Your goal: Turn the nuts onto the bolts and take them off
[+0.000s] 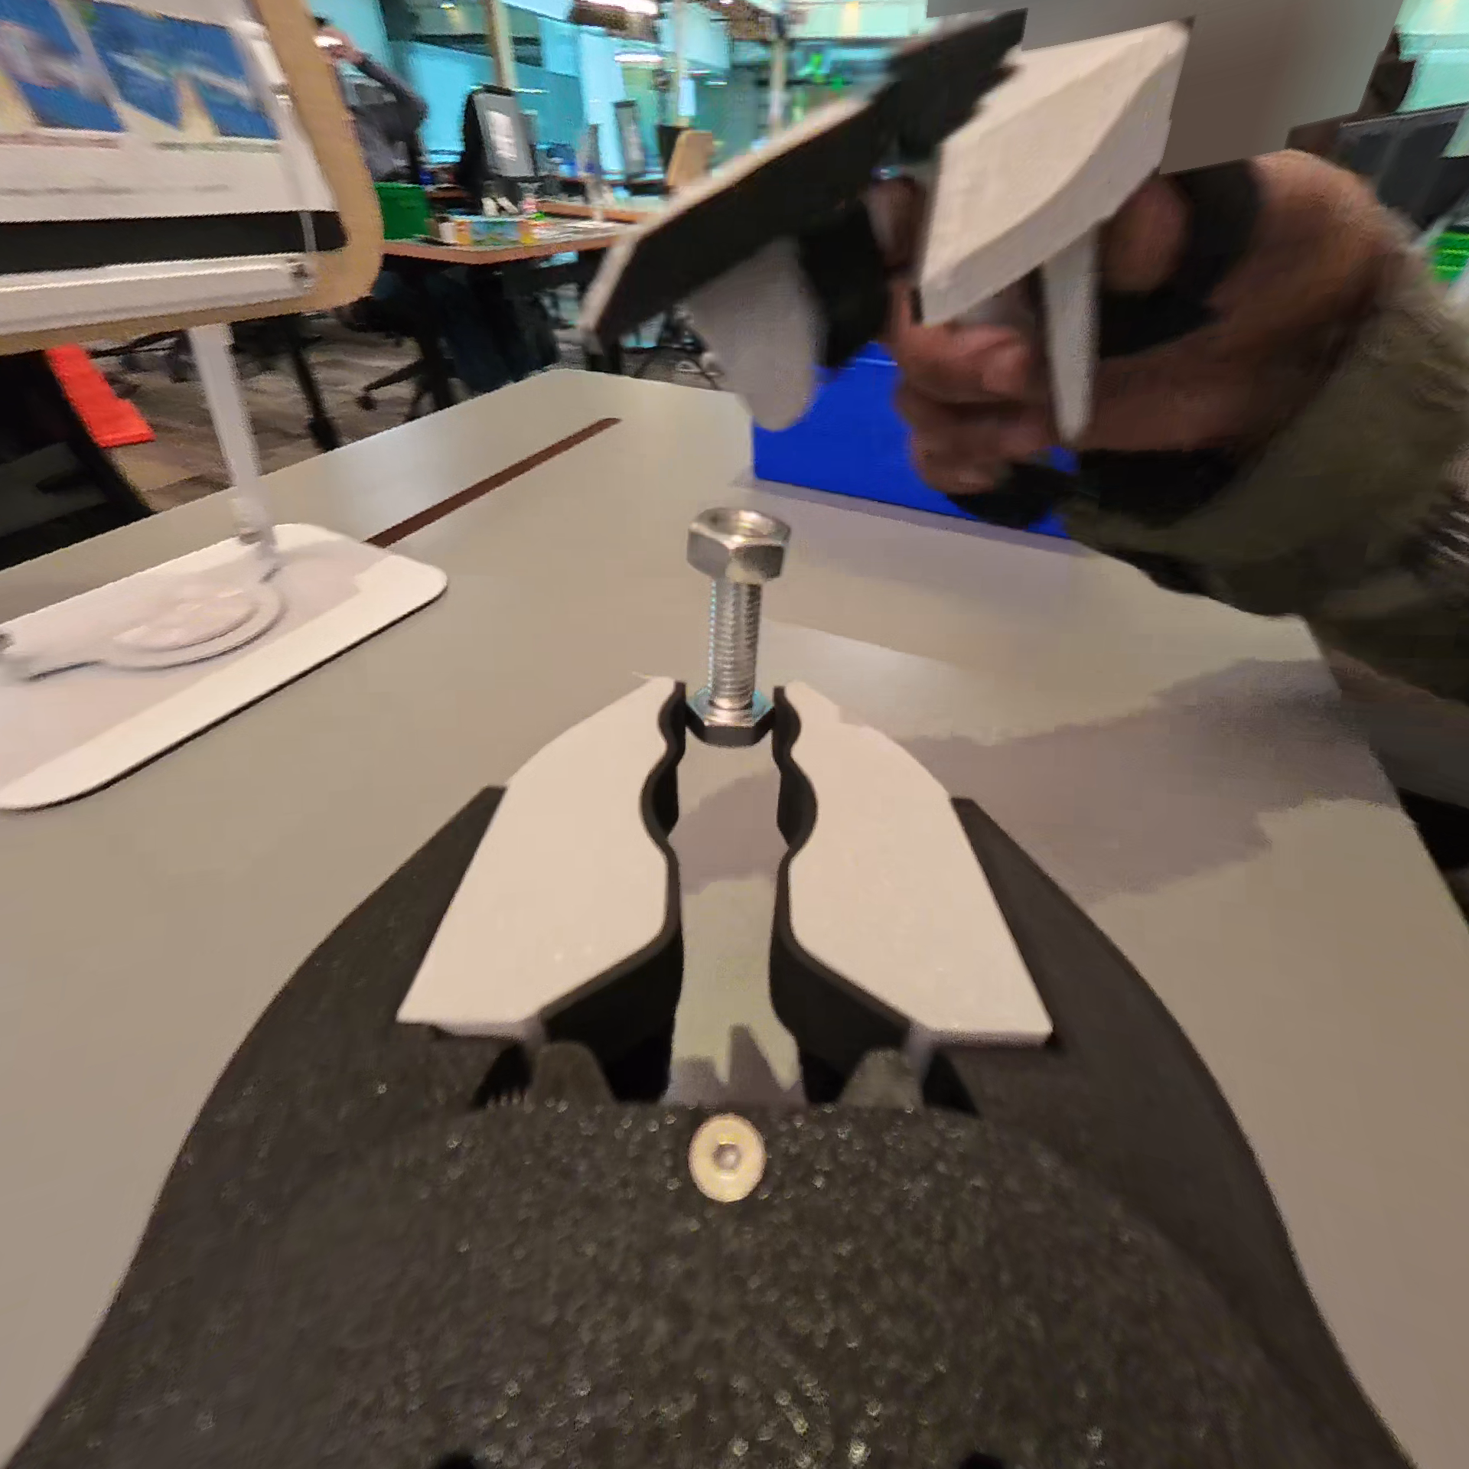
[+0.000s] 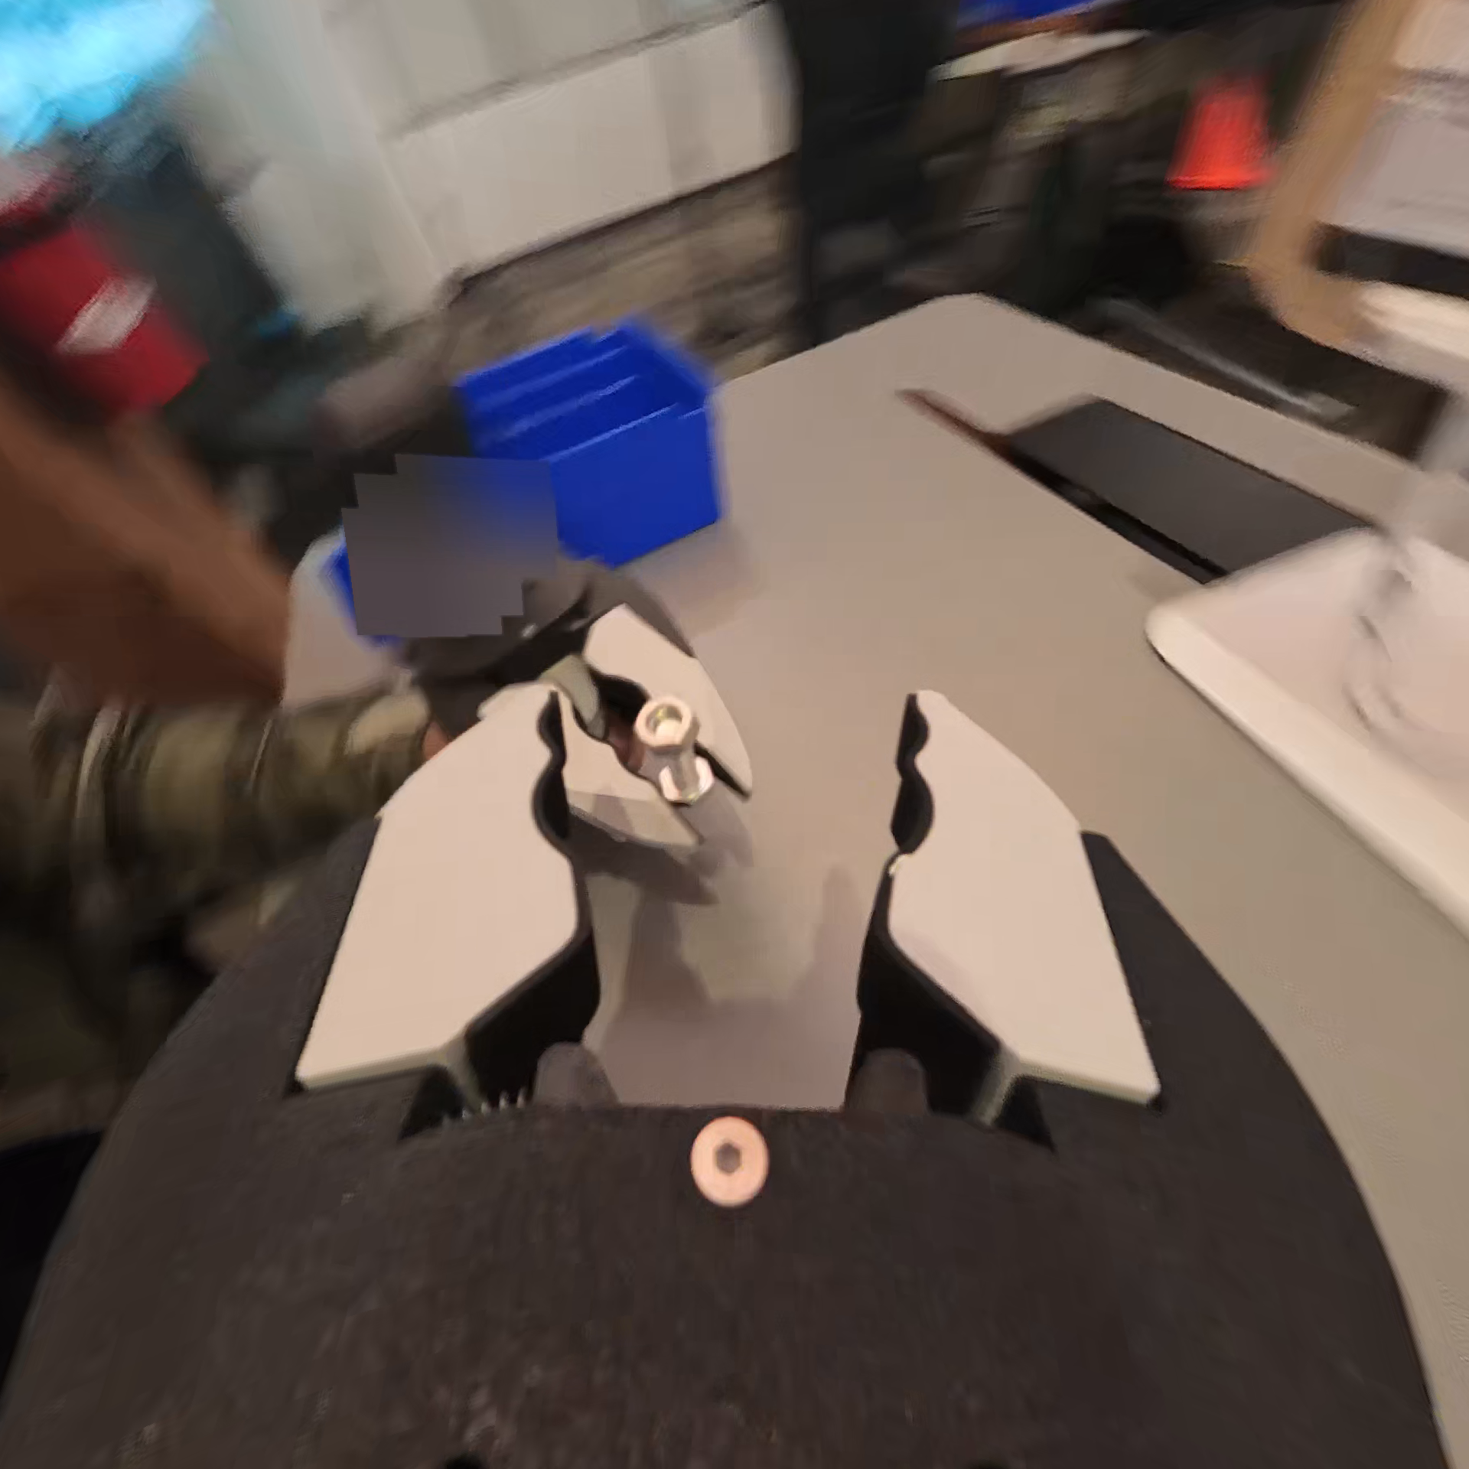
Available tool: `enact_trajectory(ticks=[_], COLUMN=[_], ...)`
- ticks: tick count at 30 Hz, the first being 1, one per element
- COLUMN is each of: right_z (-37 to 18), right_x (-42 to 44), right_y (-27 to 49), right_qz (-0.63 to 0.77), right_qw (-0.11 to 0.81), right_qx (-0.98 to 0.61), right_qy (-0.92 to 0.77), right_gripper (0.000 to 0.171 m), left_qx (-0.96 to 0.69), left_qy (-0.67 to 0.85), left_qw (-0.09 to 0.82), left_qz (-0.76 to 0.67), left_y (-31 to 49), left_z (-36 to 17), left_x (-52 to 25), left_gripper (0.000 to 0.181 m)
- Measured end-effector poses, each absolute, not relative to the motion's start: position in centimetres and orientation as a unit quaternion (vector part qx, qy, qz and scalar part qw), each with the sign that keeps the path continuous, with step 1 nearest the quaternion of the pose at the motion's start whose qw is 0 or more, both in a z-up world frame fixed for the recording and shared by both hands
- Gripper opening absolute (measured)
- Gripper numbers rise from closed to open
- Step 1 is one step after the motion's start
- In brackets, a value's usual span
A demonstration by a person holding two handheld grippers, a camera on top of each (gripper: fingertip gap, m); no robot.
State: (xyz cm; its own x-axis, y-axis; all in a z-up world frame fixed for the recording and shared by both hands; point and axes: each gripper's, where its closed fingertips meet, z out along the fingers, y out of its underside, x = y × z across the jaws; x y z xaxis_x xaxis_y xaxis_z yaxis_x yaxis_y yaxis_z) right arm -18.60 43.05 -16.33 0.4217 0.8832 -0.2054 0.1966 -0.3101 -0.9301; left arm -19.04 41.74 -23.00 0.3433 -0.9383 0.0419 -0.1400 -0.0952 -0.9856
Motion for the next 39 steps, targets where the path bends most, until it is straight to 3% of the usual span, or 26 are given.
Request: enact_trajectory(ticks=[4, 14, 20, 29, 39], right_z=[-17.6, -19.1, -18.8, -17.8, -17.1], right_x=[-18.8, -21.9, -22.5, -22.0, -21.0], right_y=[42.1, 42.9, 42.4, 40.9, 37.3], right_qz=[0.328, 0.241, 0.249, 0.307, 0.465], right_qw=[0.472, 0.482, 0.492, 0.486, 0.398], right_qx=[-0.755, -0.758, -0.731, -0.664, -0.542], right_qy=[-0.315, -0.368, -0.403, -0.478, -0.576], right_gripper=[0.074, 0.053, 0.018, 0.018, 0.018], left_qx=[-0.660, -0.660, -0.649, -0.606, -0.544], left_qy=[0.387, 0.389, 0.396, 0.417, 0.475], left_qw=[0.533, 0.532, 0.532, 0.533, 0.514], left_qz=[-0.361, -0.362, -0.373, -0.417, -0.463], left_y=[43.0, 42.6, 42.2, 40.8, 37.8], left_z=[-23.2, -23.2, -22.8, -21.7, -21.1], left_x=[-19.8, -19.6, -19.4, -18.9, -17.4], left_gripper=[0.020, 0.020, 0.020, 0.020, 0.020])
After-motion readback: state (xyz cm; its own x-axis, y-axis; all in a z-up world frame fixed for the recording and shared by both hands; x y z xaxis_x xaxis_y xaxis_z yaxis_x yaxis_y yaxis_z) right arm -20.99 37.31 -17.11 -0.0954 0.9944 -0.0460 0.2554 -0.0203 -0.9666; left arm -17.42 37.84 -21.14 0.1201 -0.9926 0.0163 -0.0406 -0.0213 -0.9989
